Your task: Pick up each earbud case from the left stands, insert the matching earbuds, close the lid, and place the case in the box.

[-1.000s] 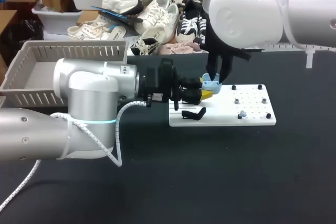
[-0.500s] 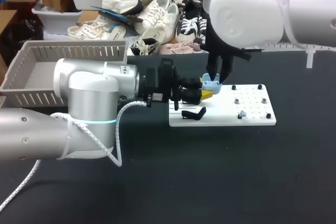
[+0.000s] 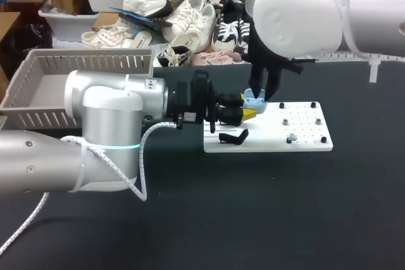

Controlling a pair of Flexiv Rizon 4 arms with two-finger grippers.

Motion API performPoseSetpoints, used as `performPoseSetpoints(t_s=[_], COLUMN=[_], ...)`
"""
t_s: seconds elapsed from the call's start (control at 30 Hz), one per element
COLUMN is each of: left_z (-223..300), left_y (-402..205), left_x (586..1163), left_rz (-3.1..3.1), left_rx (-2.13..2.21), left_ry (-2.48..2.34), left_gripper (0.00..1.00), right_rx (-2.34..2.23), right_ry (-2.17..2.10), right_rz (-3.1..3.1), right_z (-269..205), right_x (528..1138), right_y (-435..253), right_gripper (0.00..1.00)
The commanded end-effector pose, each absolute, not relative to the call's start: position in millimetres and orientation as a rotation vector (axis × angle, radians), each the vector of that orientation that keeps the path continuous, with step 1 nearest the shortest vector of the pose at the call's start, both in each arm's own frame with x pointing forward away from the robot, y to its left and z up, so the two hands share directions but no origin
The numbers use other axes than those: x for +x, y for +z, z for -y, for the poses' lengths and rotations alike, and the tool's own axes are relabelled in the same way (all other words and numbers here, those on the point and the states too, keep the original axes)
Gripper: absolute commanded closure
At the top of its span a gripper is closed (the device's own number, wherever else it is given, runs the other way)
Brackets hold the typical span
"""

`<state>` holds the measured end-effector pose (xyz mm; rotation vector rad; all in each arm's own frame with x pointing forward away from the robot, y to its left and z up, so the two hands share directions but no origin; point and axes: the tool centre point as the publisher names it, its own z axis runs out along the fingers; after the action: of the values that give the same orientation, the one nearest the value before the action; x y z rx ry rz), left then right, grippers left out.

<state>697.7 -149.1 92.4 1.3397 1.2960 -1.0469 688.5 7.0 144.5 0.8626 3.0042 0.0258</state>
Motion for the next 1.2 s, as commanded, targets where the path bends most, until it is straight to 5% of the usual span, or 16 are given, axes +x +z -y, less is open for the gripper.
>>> performPoseSetpoints(t_s=[0.03,0.83,1.03,1.2], left_z=[148.9,148.9,148.9,148.9], left_y=[91.8,91.8,91.8,91.8], left_x=[698.0,698.0,698.0,698.0], left_rz=[-1.293,-1.293,-1.293,-1.293], left_rx=[1.337,1.337,1.337,1.337], left_ry=[-1.047,-1.047,-1.047,-1.047], left_gripper=[1.0,1.0,1.0,1.0], right_rx=[0.863,0.861,0.843,0.842], right_ry=[0.029,0.063,0.079,0.086], right_rz=[-3.004,-3.025,-3.014,-3.023], right_z=[-7.4,-10.6,-10.2,-8.3], right_x=[688.3,689.9,687.3,686.3], right_y=[143.1,133.9,136.6,133.9], right_gripper=[1.0,1.0,0.71,0.66])
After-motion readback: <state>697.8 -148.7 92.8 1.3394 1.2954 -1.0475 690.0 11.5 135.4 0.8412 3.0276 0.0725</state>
